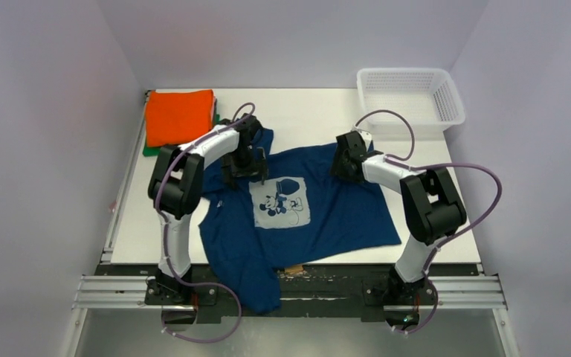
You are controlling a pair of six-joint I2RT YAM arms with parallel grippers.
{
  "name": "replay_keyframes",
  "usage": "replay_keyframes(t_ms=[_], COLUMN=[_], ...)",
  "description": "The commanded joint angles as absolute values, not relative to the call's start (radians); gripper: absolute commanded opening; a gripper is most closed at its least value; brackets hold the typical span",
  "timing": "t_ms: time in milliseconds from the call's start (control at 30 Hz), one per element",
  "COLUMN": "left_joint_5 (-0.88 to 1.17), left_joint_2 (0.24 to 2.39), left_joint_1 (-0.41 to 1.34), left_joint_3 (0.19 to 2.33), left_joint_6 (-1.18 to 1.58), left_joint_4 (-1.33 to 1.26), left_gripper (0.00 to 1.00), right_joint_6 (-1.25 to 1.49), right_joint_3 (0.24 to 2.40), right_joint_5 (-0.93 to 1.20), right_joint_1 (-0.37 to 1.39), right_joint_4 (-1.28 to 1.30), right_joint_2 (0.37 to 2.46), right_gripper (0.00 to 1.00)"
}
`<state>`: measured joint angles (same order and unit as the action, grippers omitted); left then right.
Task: Fold and stack the t-shirts
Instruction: Flatten out the tshirt
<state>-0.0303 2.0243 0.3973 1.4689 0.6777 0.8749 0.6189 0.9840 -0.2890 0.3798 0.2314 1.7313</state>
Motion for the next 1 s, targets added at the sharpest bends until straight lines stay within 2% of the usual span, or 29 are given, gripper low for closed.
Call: replay_keyframes(t_ms=[0, 67, 133, 200, 267, 633, 967], left_joint_5=[0.052, 0.076, 0.068, 0.047, 0.123, 0.315, 0.416], left_joint_2=[2.206, 2.275, 2.361, 2.404, 2.440, 2.602, 2.686], left_joint_1=[0.363, 0.349, 0.337, 0.331, 0.309, 0.212, 0.176], left_joint_3=[1.707, 1.813, 1.993, 2.110, 2.190, 2.417, 2.522], left_joint_6=[0.617, 0.597, 0.603, 0.573, 0.574, 0.616, 0.673], left_joint_4=[0.920, 0.951, 1.090, 1.111, 1.101, 0.904, 0.696], left_gripper=[1.00, 1.00, 1.00, 1.00, 1.00, 1.00, 1.00], right_joint_6=[0.611, 0.608, 0.600, 0.593, 0.585, 0.591, 0.559], right_joint_3=[1.100, 1.148, 1.200, 1.257, 1.306, 1.389, 1.466], right_joint_5=[-0.225, -0.211, -0.184, -0.159, -0.144, -0.104, -0.092], right_joint_1=[0.338, 0.319, 0.298, 0.289, 0.284, 0.235, 0.205], right_joint_4=[0.237, 0.229, 0.223, 0.221, 0.221, 0.174, 0.162], right_joint_2=[1.864, 1.903, 1.944, 1.989, 2.037, 2.107, 2.149], right_gripper=[0.60, 0.60, 0.60, 0.60, 0.60, 0.61, 0.60])
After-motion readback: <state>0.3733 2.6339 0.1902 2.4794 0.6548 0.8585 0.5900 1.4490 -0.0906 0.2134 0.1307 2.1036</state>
